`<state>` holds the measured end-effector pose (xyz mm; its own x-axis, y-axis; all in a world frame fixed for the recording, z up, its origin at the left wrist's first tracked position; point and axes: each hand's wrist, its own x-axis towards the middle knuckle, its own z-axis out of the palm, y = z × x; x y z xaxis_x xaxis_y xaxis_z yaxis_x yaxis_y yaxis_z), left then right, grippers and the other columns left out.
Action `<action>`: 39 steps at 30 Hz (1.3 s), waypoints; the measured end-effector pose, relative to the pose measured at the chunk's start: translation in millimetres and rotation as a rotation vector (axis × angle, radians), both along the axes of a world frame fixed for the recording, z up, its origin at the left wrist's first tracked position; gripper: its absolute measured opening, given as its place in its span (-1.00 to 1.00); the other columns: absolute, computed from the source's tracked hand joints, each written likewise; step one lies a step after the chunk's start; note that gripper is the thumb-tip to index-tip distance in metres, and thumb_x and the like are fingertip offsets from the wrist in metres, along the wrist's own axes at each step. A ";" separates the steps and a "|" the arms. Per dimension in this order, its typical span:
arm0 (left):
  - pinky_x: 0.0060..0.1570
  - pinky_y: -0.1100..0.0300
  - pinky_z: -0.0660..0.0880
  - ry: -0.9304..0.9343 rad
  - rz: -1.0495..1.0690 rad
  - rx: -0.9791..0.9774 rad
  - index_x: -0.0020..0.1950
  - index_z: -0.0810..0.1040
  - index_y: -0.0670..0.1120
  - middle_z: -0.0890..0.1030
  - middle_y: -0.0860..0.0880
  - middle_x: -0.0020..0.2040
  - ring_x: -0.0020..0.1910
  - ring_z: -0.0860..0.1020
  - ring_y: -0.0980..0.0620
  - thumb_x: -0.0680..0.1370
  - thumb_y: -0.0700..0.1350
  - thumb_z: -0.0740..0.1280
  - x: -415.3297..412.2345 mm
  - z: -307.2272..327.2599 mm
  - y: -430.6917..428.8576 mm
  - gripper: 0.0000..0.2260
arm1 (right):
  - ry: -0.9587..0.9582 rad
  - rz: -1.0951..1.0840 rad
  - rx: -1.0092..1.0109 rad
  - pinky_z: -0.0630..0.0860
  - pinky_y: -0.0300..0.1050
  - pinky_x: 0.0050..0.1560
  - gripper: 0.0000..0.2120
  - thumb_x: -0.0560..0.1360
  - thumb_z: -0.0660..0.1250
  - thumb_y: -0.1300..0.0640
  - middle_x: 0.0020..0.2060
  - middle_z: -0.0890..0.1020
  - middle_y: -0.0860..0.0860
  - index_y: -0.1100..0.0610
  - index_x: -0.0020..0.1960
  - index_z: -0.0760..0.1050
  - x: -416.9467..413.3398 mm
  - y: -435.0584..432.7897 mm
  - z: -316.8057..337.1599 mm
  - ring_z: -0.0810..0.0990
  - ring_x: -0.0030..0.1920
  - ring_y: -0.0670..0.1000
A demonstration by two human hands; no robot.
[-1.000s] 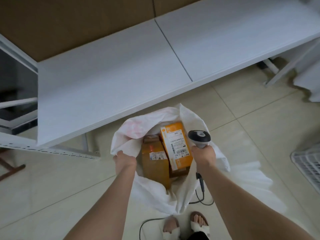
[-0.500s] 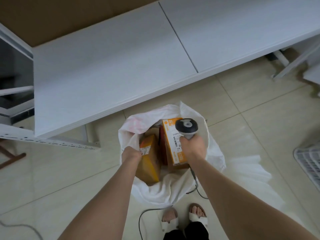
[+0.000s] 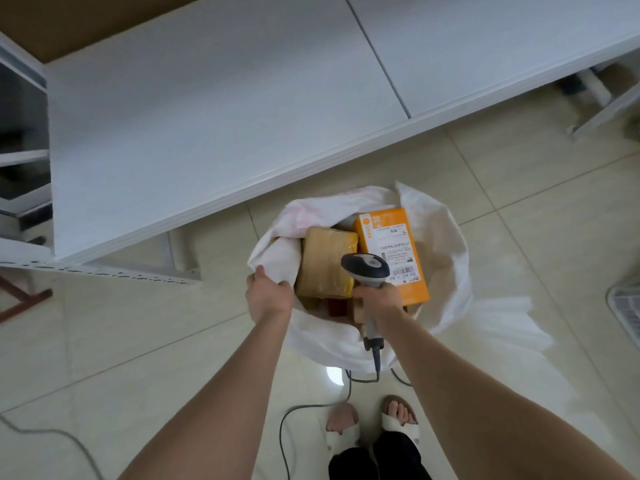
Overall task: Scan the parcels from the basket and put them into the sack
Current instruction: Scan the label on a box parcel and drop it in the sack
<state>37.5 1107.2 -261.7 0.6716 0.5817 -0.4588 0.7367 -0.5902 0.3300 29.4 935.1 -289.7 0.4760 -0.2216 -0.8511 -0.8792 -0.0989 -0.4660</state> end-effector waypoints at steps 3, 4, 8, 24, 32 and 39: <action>0.24 -0.01 0.37 -0.049 0.096 0.055 0.52 0.17 -0.18 0.25 -0.18 0.45 0.28 0.40 -0.27 0.53 -0.25 0.26 5.9 -2.8 12.9 -0.43 | -0.134 -0.041 -0.128 0.59 0.01 -0.08 -0.80 0.43 0.37 0.24 -0.02 0.59 0.14 0.22 0.05 0.55 7.2 -1.3 -5.3 0.59 -0.06 0.15; 0.24 -0.01 0.37 -0.049 0.131 0.088 0.52 0.17 -0.18 0.24 -0.17 0.46 0.27 0.40 -0.28 0.52 -0.26 0.27 5.7 -4.0 21.6 -0.42 | -0.158 -0.018 -0.168 0.58 0.07 0.05 -0.72 0.41 0.37 0.23 0.09 0.58 0.14 0.22 0.12 0.55 11.9 -5.2 -6.4 0.59 0.03 0.18; 0.21 -0.05 0.33 0.031 0.048 0.222 0.51 0.18 -0.10 0.15 -0.09 0.51 0.31 0.31 -0.24 0.51 -0.19 0.32 4.3 -16.7 37.4 -0.40 | -0.070 0.070 -0.013 0.51 0.04 0.11 -0.73 0.41 0.38 0.29 0.01 0.60 0.11 0.19 0.11 0.53 20.9 -11.4 -22.2 0.56 0.16 0.20; 0.15 0.03 0.48 0.466 -0.365 0.053 0.30 0.44 -0.18 0.28 -0.15 0.44 0.22 0.47 -0.15 0.58 -0.10 0.21 22.1 -69.5 3.5 -0.69 | -0.082 0.165 -0.211 0.59 -0.04 -0.11 -0.84 0.50 0.31 0.12 -0.14 0.62 0.02 0.09 0.07 0.54 10.4 -7.2 -61.8 0.57 -0.17 0.02; 0.24 -0.02 0.45 0.144 -0.307 -0.064 0.54 0.06 -0.04 0.40 -0.12 0.39 0.34 0.41 -0.14 0.50 -0.05 0.38 35.1 -59.1 -28.0 -0.29 | -0.053 0.199 -0.181 0.59 0.08 0.10 -0.77 0.47 0.33 0.10 0.06 0.57 0.11 0.10 0.11 0.56 8.2 3.1 -59.5 0.58 0.00 0.11; 0.28 -0.05 0.34 0.141 -0.318 0.129 0.36 0.37 0.03 0.25 -0.17 0.36 0.34 0.27 -0.20 0.51 0.13 0.32 51.0 -76.7 -11.4 -0.54 | -0.183 0.059 -0.041 0.53 -0.09 -0.29 -0.87 0.45 0.37 0.15 -0.34 0.56 0.02 0.04 -0.25 0.46 24.2 16.9 -56.9 0.50 -0.35 -0.04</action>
